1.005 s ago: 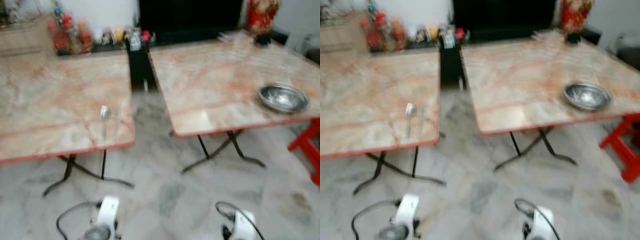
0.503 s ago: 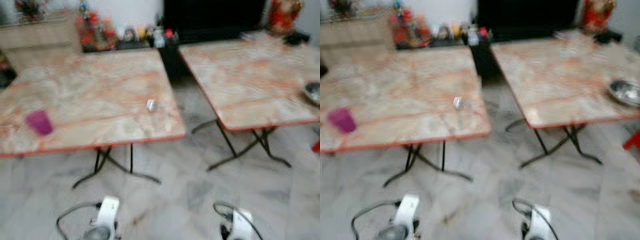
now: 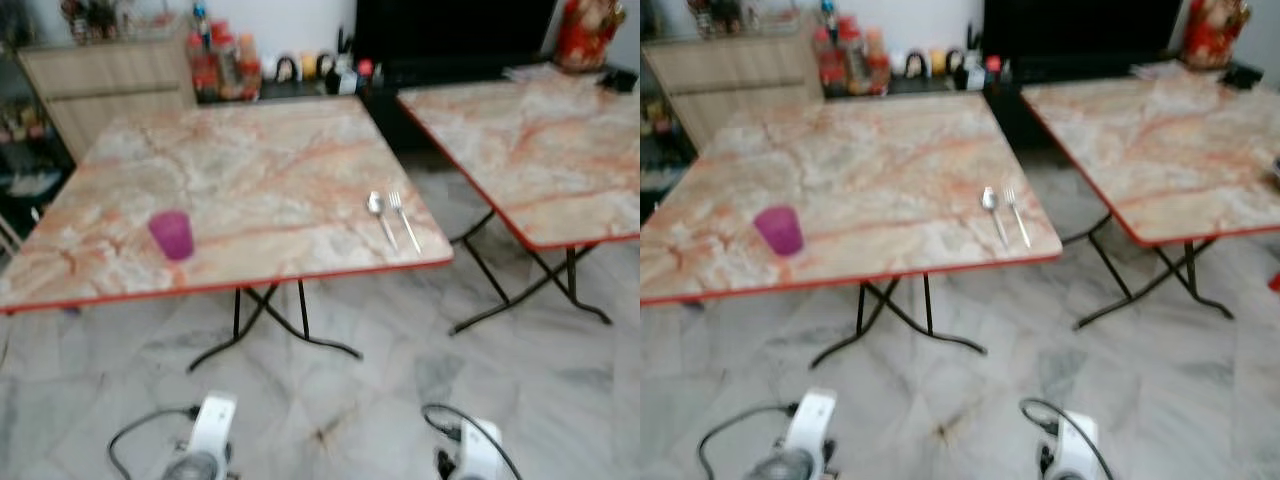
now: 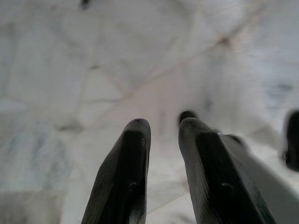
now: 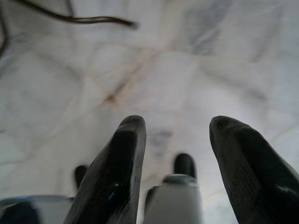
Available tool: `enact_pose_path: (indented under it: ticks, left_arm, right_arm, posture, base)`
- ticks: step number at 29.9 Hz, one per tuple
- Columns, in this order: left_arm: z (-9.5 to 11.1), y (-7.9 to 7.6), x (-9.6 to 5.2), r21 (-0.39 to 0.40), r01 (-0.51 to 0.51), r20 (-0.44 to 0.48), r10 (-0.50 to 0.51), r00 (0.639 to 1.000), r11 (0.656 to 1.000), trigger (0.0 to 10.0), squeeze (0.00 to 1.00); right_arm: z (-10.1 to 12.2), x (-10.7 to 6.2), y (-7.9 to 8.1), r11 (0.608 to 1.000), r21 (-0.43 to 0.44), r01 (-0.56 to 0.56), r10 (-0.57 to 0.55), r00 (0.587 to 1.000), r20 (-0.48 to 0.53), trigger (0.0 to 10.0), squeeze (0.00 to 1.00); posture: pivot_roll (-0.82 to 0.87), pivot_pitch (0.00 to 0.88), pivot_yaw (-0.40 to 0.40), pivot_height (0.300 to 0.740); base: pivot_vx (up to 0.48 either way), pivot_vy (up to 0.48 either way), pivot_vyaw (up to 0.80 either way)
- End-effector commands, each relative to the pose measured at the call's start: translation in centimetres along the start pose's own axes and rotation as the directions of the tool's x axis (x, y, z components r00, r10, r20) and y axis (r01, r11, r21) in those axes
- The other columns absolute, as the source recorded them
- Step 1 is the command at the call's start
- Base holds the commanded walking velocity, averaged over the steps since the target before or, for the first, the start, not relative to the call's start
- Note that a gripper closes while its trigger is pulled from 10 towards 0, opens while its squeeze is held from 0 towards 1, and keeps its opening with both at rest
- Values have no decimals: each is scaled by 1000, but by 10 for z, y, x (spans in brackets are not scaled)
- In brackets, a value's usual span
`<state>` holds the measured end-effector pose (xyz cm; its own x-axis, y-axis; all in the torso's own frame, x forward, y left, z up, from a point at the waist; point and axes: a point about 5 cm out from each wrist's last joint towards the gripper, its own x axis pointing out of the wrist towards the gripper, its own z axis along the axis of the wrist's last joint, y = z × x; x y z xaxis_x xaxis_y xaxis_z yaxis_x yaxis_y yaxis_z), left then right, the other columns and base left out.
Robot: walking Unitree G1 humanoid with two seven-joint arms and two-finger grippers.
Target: Setting the table
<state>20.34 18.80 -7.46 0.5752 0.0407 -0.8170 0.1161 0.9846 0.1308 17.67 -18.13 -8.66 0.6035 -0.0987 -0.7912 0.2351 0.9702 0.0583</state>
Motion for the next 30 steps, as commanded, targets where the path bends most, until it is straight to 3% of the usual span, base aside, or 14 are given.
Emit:
enact_pose_path:
  ticks: [1, 11, 15, 19, 30]
  left_arm:
    - [9, -8, 1, -7, 16, 29, -15, 999, 1000, 10000, 0]
    - [12, -10, 2, -15, 22, 40, -22, 999, 1000, 10000, 0]
    - [12, -13, 2, -9, 27, 43, -27, 999, 1000, 10000, 0]
    - [11, -13, 2, -8, 28, 41, -28, 999, 1000, 10000, 0]
    - [12, -12, 2, -6, 27, 40, -26, 999, 1000, 10000, 0]
  right_arm:
    - [3, 0, -11, 1000, 1, 29, -29, 1000, 7, 10000, 0]
    - [4, 0, -12, 999, 17, 31, -31, 999, 14, 10000, 0]
    - [6, 0, -13, 999, -27, 39, -38, 999, 21, 10000, 0]
    - [5, 0, -12, 999, -7, 35, -35, 999, 16, 10000, 0]
    - [5, 0, -12, 999, -5, 37, -37, 999, 14, 10000, 0]
  posture:
    - [-38, 0, 15, 725]
    - [-36, 0, 6, 725]
    - [-37, 0, 5, 725]
    - [-32, 0, 8, 725]
    - [-28, 0, 7, 725]
  base:
    - [0, 0, 0]
    - [0, 0, 0]
    - [302, 0, 284]
    - [325, 0, 598]
    - [330, 0, 0]
